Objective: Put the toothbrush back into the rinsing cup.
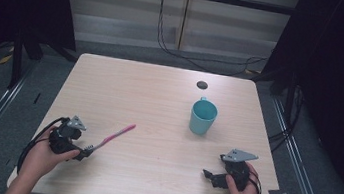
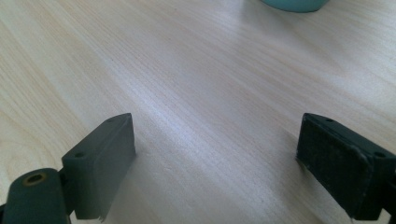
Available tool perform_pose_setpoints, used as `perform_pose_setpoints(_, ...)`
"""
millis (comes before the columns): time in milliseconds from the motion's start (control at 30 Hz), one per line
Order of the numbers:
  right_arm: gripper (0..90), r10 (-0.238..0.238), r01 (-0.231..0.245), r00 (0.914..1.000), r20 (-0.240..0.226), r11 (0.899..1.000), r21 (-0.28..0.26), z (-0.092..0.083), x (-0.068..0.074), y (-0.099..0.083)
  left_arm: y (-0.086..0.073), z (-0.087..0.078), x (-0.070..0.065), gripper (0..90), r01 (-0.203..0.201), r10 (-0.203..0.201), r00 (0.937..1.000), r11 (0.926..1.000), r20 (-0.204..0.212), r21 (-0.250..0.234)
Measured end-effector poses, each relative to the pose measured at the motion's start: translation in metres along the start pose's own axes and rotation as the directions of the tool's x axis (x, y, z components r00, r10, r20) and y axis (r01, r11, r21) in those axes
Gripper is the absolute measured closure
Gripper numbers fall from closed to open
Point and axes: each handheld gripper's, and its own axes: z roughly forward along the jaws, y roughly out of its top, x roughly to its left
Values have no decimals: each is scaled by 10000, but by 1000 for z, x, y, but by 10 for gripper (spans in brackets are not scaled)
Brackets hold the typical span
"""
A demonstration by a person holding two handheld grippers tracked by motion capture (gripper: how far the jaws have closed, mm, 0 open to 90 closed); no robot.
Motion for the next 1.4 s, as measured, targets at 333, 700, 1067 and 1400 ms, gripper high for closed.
perform_pose_setpoints(333, 109, 2, -2, 10000, 5, 10000, 2, 0, 0, 0, 36, -1, 0, 242, -244, 202, 9986, 9960, 493, 865)
perform_pose_setpoints(700, 107, 4, -4, 10000, -24, 10000, 4, 0, 0, 0, 54, 17, 5, 311, -130, 37, 9977, 9903, 670, 1387)
perform_pose_setpoints(1067, 107, 1, -1, 10000, -21, 10000, 5, 0, 0, 0, 64, 28, 4, 376, -361, 244, 9976, 9819, 648, 1861)
perform_pose_setpoints(1400, 107, 1, -1, 10000, -19, 10000, 6, 0, 0, 0, 78, 37, 2, 475, -407, 231, 9959, 9780, 878, 2045)
